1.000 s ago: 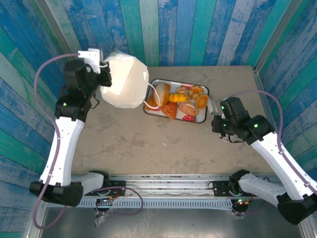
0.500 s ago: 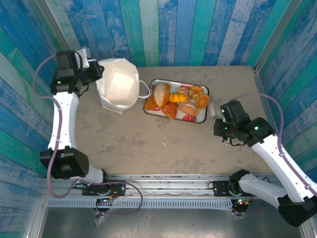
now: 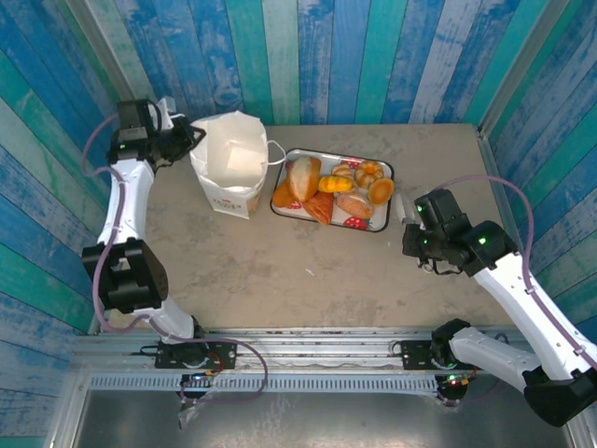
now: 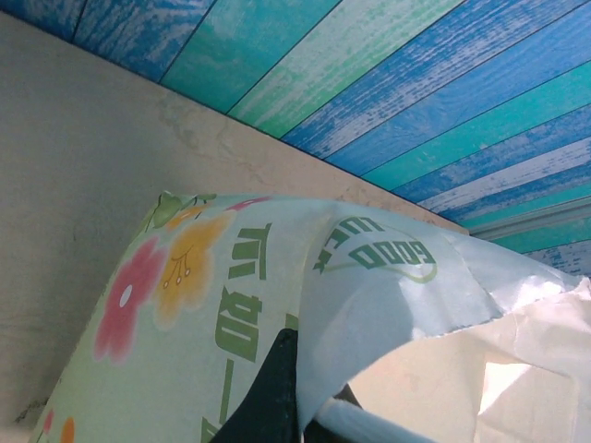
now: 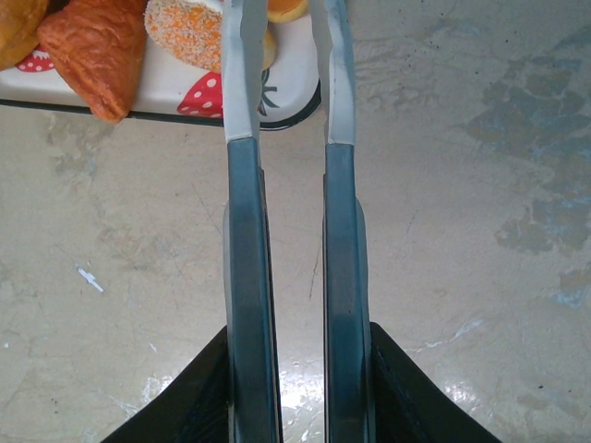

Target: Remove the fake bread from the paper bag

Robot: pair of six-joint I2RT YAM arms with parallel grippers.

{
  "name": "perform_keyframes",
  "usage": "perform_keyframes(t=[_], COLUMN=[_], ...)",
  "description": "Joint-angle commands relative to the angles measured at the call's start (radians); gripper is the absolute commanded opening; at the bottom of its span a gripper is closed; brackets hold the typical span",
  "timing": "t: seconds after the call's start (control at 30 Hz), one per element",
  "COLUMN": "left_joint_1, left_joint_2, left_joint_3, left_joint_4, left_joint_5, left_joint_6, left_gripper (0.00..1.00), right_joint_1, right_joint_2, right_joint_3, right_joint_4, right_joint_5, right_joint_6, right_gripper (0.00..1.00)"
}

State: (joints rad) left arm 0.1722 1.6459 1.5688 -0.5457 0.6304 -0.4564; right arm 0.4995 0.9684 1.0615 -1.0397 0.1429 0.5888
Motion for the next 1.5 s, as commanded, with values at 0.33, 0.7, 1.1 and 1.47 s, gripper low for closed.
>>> perform_keyframes(t=[0.33,0.7,1.1,1.47], left_joint_1=[0.004,0.004,0.010,0.018], left_joint_2=[0.150,0.189,0.116,-0.064], left_joint_3=[0.087,0.107,0.124,0.025], left_joint_4=[0.073,0.061,0.035,-0.030], left_joint_5=[0.010,-0.017,-0.014,-0.112], left_joint_6=[-0.088,-0.091,-0.068,-0.030], left_gripper=[0.12,0.27,0.95,0.94], right_joint_1=[-0.008,-0.013,-0.013,-0.014], right_joint_2=[0.028,0.115,0.184,0.233], right_joint_3=[-0.097,-0.142,-0.226,-0.281], right_joint_4=[0.088,0.119,0.163,0.238], right_joint_5=[0.077,0.051,0.073,0.079], right_joint_6=[0.011,0.016,0.013,0.011], right_gripper=[0.39,0.39,0.39,0.39])
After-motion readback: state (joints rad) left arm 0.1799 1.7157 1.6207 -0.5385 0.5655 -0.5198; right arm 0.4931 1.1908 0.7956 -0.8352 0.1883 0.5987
